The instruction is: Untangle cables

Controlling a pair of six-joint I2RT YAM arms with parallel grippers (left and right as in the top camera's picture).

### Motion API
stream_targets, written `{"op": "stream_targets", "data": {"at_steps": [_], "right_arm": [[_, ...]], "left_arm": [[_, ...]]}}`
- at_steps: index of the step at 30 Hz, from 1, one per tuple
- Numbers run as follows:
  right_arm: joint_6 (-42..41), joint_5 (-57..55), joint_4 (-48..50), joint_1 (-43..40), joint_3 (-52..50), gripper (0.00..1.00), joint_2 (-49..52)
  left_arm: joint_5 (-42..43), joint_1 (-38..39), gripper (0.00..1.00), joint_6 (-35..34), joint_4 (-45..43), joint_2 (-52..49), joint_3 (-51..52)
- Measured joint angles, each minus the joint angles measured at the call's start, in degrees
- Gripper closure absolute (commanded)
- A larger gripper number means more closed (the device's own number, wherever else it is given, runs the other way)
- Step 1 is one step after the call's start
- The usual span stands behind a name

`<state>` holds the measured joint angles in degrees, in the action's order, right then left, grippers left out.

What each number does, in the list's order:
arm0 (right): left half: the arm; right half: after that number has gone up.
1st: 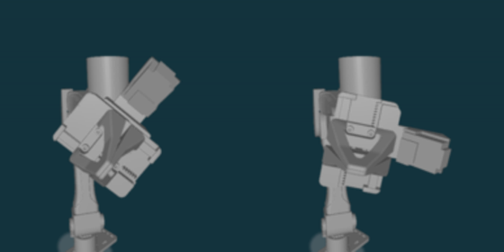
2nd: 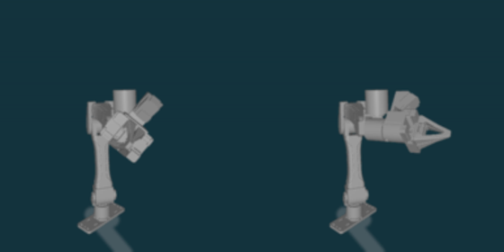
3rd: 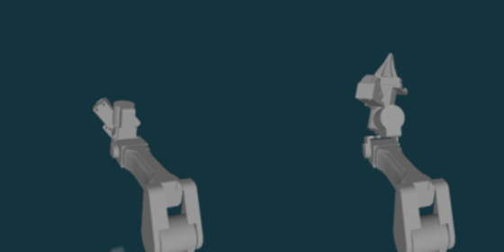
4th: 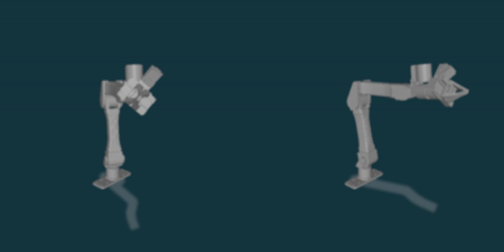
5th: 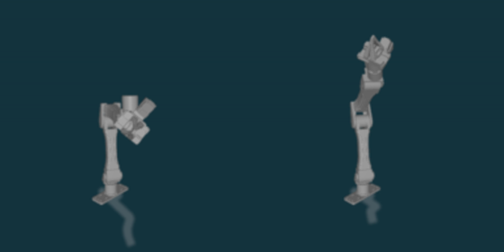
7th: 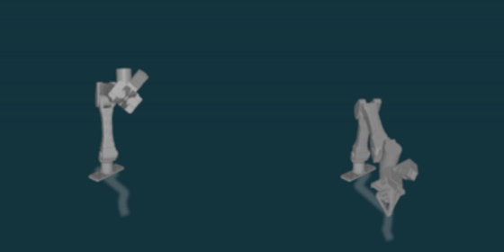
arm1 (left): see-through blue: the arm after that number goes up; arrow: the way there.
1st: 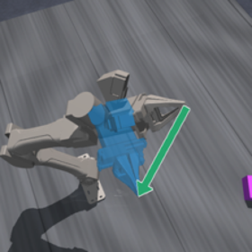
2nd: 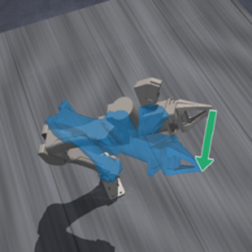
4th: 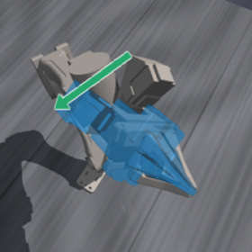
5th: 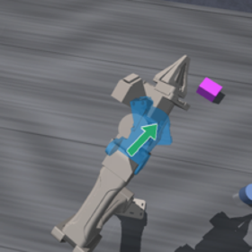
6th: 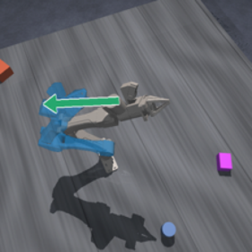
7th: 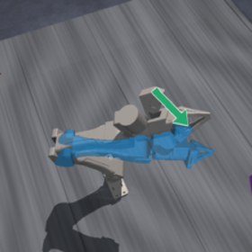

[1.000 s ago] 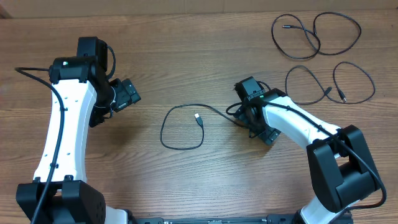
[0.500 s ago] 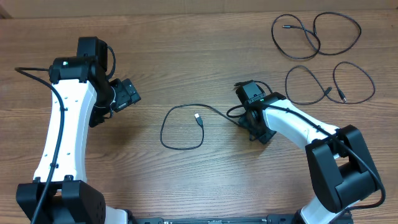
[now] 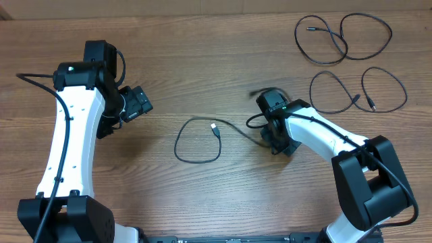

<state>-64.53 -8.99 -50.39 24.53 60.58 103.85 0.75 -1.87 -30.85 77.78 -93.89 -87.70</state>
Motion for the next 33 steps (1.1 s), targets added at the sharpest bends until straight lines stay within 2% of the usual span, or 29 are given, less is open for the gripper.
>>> {"op": "stream_targets", "data": {"at_steps": [8,19,27,28,33], "right_arm": [[0.07,-1.07,-9.66,-0.02,4.74,0.96,-2.36],[0.02,-6.32,-17.11,-0.42,8.96,0.96,-20.15],[2.73,-8.59,-20.15,-8.39,8.96,0.96,-27.26],[3.23,-8.52,-20.65,-9.77,8.96,0.93,-27.58],[5.81,-5.79,-20.74,-13.27,8.96,0.37,-27.54]], "left_arm": [[0.02,0.0,0.0,0.0,0.02,0.0,0.0],[0.02,0.0,0.0,0.0,0.02,0.0,0.0],[0.0,0.0,0.0,0.0,0.02,0.0,0.0],[0.02,0.0,0.0,0.0,0.02,0.0,0.0],[0.02,0.0,0.0,0.0,-0.07,0.0,0.0]]}}
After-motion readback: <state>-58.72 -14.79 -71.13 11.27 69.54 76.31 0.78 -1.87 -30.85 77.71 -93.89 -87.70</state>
